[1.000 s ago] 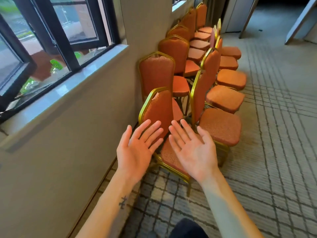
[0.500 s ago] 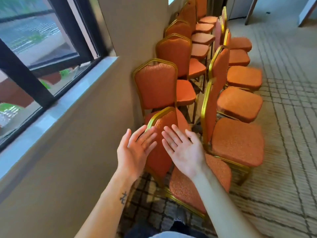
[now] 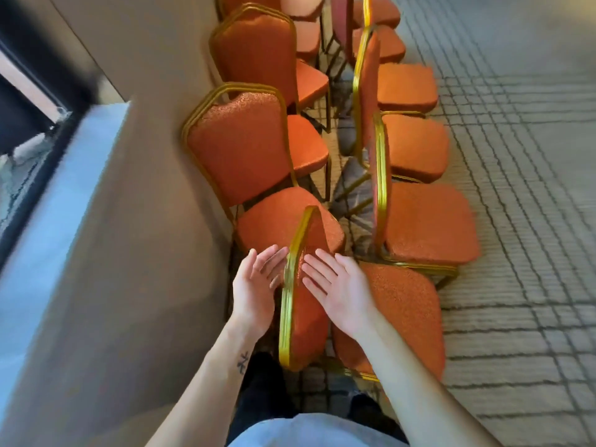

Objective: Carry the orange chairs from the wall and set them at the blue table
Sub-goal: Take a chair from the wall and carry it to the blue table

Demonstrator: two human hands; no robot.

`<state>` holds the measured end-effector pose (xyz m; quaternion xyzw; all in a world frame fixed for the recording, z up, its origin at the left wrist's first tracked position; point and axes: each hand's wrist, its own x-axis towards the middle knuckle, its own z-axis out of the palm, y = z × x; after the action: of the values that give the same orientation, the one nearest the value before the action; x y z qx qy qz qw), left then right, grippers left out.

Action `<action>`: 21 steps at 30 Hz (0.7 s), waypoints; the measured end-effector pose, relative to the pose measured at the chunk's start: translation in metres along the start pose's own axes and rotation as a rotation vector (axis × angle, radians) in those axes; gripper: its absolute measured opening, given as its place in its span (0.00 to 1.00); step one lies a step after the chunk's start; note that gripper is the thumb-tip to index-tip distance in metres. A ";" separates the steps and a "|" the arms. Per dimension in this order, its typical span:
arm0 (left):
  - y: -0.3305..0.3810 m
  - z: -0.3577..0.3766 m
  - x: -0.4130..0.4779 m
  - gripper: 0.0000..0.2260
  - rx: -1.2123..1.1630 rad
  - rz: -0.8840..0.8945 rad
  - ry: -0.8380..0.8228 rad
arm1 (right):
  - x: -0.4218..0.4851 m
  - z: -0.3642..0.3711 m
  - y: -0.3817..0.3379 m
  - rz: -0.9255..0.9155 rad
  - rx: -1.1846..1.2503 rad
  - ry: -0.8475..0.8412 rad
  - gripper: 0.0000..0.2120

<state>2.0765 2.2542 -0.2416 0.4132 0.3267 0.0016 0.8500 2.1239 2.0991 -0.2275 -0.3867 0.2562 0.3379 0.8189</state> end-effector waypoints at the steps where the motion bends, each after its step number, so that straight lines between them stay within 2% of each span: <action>1: 0.004 -0.004 0.010 0.24 0.012 -0.024 -0.015 | 0.007 0.003 0.005 -0.023 0.008 0.038 0.20; 8: 0.034 -0.011 0.057 0.23 0.072 -0.260 -0.216 | 0.035 0.031 0.036 -0.137 0.110 0.283 0.18; 14: 0.046 -0.016 0.069 0.22 0.192 -0.352 -0.333 | 0.038 0.043 0.051 -0.056 -0.241 0.374 0.10; 21: 0.058 -0.012 0.066 0.25 0.310 -0.385 -0.431 | 0.026 0.038 0.050 -0.105 -0.237 0.462 0.14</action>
<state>2.1372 2.3191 -0.2429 0.4590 0.2077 -0.2964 0.8114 2.1093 2.1621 -0.2467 -0.5595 0.3744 0.2253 0.7043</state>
